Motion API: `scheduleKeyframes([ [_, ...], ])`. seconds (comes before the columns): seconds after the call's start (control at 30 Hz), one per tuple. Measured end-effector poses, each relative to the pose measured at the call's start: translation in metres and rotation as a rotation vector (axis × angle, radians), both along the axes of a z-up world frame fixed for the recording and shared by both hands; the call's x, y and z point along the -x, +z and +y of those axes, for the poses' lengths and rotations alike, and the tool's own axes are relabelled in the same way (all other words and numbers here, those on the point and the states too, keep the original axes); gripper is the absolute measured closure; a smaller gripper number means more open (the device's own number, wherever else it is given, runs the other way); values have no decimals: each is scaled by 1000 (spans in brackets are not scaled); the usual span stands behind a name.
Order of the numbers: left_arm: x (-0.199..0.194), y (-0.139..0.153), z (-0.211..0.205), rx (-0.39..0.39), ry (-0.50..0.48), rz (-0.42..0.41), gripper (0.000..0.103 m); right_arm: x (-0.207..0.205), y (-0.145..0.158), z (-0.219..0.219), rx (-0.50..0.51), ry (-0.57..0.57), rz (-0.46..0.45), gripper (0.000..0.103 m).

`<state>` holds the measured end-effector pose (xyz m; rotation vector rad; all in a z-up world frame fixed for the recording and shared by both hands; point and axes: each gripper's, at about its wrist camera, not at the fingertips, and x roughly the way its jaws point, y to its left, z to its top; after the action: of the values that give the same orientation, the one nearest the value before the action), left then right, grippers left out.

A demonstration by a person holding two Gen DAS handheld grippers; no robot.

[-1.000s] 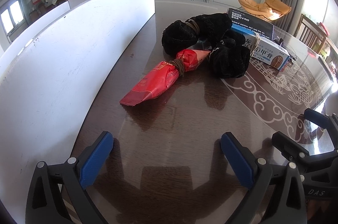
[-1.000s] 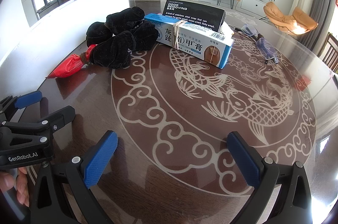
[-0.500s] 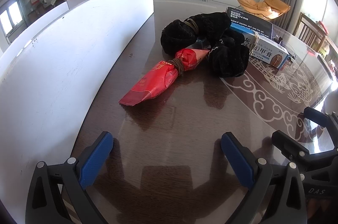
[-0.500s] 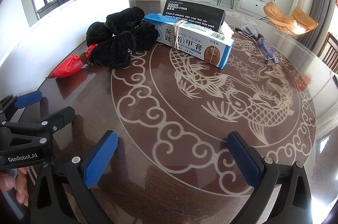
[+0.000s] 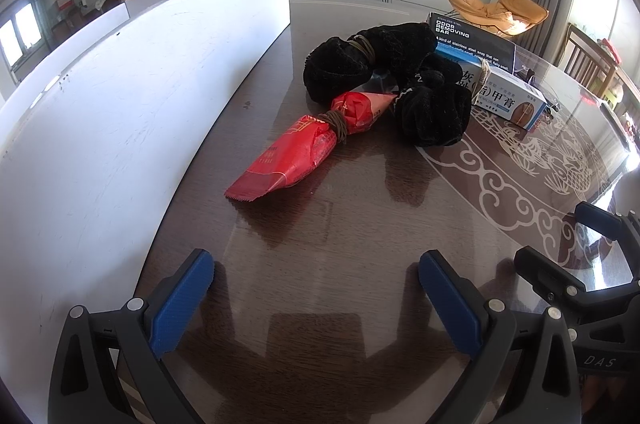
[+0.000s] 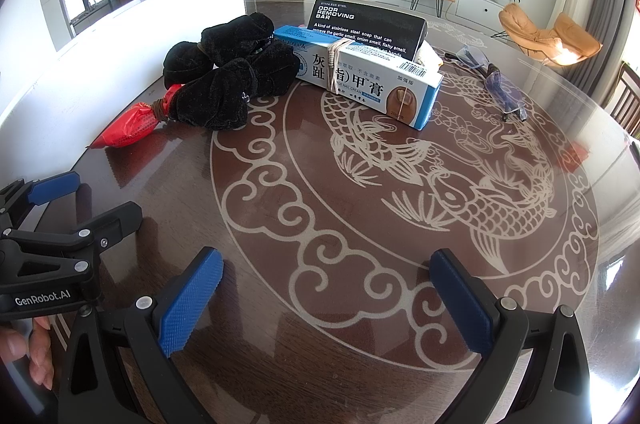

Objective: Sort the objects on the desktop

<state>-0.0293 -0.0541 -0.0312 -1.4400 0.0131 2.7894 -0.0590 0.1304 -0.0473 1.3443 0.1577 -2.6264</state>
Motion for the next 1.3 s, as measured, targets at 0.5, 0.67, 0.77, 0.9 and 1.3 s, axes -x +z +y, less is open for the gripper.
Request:
scheduleKeyframes([
  [0.5,0,1,-1,0,-1,-1,0,0,0,0,0,0,0,0],
  [0.67,1,1,-1,0,-1,-1,0,0,0,0,0,0,0,0],
  [0.77,1,1,-1,0,-1,-1,0,0,0,-1,0,0,0,0],
  [0.9,1,1,-1,0,-1,-1,0,0,0,0,0,0,0,0],
  [1.3,-1,1,-1,-1,-1,0,0,0,0,-1,0,0,0,0],
])
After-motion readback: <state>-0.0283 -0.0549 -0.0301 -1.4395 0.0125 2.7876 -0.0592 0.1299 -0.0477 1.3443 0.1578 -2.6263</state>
